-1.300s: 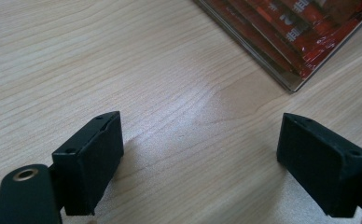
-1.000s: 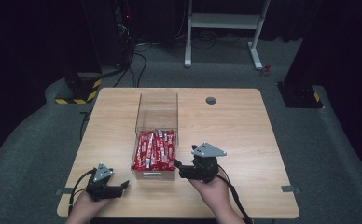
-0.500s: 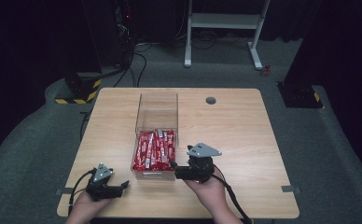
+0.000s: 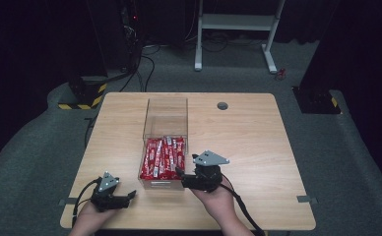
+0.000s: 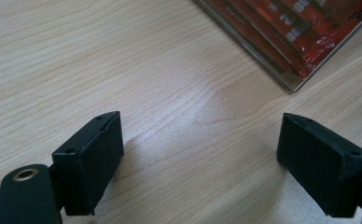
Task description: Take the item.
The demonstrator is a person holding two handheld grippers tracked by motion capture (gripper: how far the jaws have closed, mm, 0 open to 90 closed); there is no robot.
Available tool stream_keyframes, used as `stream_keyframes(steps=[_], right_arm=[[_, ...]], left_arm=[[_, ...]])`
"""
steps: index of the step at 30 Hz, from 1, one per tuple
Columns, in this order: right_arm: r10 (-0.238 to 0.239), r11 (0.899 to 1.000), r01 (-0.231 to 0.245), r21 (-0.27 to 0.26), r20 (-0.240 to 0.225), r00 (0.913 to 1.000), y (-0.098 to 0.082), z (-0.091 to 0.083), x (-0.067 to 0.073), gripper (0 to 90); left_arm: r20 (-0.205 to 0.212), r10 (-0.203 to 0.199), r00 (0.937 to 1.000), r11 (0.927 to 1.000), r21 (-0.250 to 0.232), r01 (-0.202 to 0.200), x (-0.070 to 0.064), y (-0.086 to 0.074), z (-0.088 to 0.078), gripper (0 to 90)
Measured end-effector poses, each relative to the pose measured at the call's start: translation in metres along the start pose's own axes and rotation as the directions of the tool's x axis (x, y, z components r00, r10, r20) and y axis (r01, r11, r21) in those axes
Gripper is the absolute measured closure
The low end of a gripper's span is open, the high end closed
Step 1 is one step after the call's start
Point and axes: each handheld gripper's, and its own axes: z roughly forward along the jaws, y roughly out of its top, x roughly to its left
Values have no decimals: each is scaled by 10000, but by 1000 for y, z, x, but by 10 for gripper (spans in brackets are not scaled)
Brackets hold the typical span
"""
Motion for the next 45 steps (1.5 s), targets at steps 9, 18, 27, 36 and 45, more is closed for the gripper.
stream_keyframes(steps=[9, 18, 27, 36, 45], right_arm=[[-121, 9999, 121, 7, -114, 9999, 0, 3, 3, 414], [-184, 9998, 185, 30, -169, 9997, -1, 5, 7, 529], [-121, 9998, 122, 149, -111, 9999, -2, 11, 8, 622], [125, 9996, -125, 252, 17, 9999, -4, 13, 6, 709], [262, 9989, -258, 380, -95, 9996, -6, 18, 6, 763]], left_arm=[[-2, 11, 10000, 10000, -5, -11, 0, 0, 0, 151], [-3, 9, 10000, 10000, 0, -9, 0, 0, 0, 151], [0, 11, 10000, 10000, 0, -11, 0, 0, 0, 151], [0, 9, 10000, 10000, -1, -9, 0, 0, 0, 151], [-5, 23, 10000, 10000, 1, -23, 0, 0, 0, 151]])
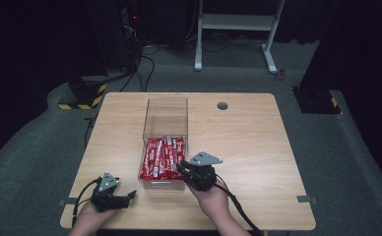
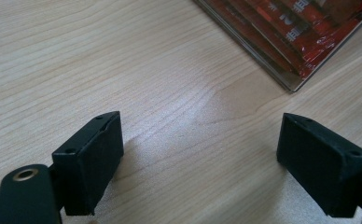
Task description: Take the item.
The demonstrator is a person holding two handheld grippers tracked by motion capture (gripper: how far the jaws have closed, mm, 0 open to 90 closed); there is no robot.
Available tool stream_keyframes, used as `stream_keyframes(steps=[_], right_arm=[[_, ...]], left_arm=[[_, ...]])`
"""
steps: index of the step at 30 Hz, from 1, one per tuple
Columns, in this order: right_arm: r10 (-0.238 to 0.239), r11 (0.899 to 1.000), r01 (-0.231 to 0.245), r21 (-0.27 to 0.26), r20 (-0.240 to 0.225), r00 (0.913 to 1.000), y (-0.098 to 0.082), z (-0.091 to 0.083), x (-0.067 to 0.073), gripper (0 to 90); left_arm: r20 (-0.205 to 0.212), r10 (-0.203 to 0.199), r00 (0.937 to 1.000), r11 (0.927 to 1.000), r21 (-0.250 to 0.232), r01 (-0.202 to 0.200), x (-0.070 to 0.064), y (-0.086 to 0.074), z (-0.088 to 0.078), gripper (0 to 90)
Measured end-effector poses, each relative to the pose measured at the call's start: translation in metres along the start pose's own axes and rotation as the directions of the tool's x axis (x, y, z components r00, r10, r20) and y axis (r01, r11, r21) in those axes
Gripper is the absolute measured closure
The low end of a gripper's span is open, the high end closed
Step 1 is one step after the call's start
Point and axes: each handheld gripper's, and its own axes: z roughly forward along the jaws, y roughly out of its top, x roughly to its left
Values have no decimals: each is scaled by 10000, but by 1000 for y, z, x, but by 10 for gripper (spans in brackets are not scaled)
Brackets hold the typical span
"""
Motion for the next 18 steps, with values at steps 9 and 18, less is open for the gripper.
stream_keyframes(steps=[9, 18], right_arm=[[34, 10000, -34, -48, 149, 9999, 0, 0, 2, 894], [-55, 9998, 58, -205, 144, 9999, -2, -9, 5, 900]], left_arm=[[23, -10, 10000, 10000, -7, 10, 0, 0, 0, 151], [13, -1, 10000, 10000, -8, 1, 0, 0, 0, 151]])
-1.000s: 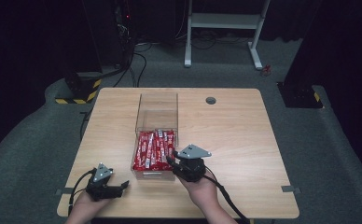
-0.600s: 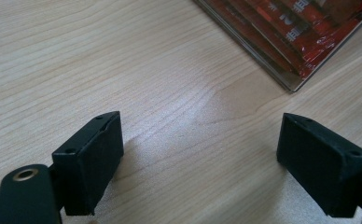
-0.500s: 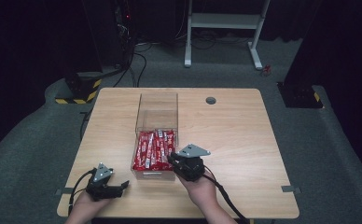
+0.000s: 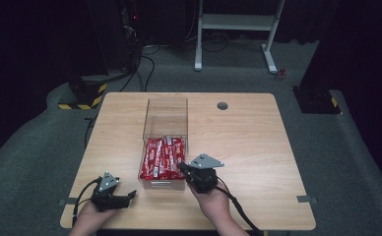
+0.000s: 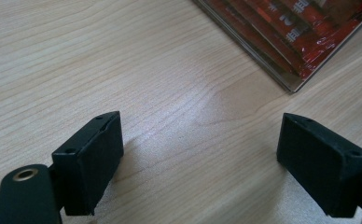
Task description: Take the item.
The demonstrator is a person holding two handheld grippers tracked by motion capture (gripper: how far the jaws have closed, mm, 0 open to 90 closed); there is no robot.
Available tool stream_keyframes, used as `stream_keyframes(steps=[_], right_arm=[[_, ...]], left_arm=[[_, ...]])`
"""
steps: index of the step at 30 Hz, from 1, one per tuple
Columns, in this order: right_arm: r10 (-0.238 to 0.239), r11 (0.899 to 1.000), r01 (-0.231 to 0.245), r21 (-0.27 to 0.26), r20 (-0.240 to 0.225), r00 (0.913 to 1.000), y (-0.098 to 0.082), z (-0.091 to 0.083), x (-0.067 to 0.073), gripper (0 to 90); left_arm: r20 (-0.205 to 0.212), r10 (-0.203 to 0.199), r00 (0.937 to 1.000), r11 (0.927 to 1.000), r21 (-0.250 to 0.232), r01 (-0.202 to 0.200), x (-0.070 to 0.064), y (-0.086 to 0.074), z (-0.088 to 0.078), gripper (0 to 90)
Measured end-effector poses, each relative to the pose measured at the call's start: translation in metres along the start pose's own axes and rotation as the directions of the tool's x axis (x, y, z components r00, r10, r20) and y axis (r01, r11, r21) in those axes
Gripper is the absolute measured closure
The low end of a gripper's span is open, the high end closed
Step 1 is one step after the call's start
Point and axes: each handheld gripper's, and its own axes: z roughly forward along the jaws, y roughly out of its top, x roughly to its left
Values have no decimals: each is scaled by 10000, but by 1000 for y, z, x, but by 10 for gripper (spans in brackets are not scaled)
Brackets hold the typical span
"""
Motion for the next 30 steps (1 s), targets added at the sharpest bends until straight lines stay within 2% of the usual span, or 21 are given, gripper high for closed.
stream_keyframes(steps=[30], right_arm=[[-268, 9984, 265, -497, -58, 9996, 5, -15, 1, 900]], left_arm=[[-19, 12, 10000, 10000, -12, -12, 0, 0, 0, 151]])
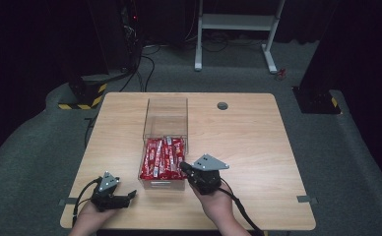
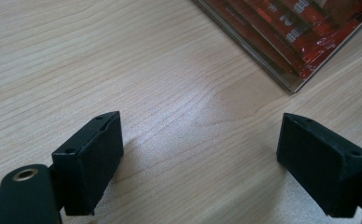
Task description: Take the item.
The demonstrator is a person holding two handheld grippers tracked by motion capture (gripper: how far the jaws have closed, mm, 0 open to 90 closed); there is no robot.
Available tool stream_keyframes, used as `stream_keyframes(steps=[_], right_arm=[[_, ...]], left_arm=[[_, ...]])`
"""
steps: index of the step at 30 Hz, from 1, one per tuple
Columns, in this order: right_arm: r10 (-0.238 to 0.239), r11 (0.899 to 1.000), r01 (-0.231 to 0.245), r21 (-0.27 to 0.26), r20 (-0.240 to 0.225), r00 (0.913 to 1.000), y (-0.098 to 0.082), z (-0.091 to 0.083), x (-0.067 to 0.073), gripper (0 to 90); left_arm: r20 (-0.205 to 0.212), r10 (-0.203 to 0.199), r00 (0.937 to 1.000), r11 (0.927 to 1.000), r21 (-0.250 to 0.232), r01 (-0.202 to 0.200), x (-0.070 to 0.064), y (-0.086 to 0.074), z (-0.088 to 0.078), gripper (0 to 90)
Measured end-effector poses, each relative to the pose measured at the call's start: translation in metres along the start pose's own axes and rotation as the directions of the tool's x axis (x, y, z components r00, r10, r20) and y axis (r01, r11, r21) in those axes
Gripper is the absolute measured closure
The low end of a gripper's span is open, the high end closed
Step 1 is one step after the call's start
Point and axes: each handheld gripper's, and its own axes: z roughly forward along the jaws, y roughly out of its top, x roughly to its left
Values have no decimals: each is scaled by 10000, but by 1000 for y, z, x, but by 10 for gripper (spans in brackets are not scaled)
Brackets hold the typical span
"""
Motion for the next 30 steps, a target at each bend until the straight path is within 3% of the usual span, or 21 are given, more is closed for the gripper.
stream_keyframes(steps=[30], right_arm=[[-37, 9989, 45, -470, 167, 9999, 5, -17, -9, 900]], left_arm=[[-1, 1, 10000, 10000, 0, -1, 0, 0, 0, 151]])
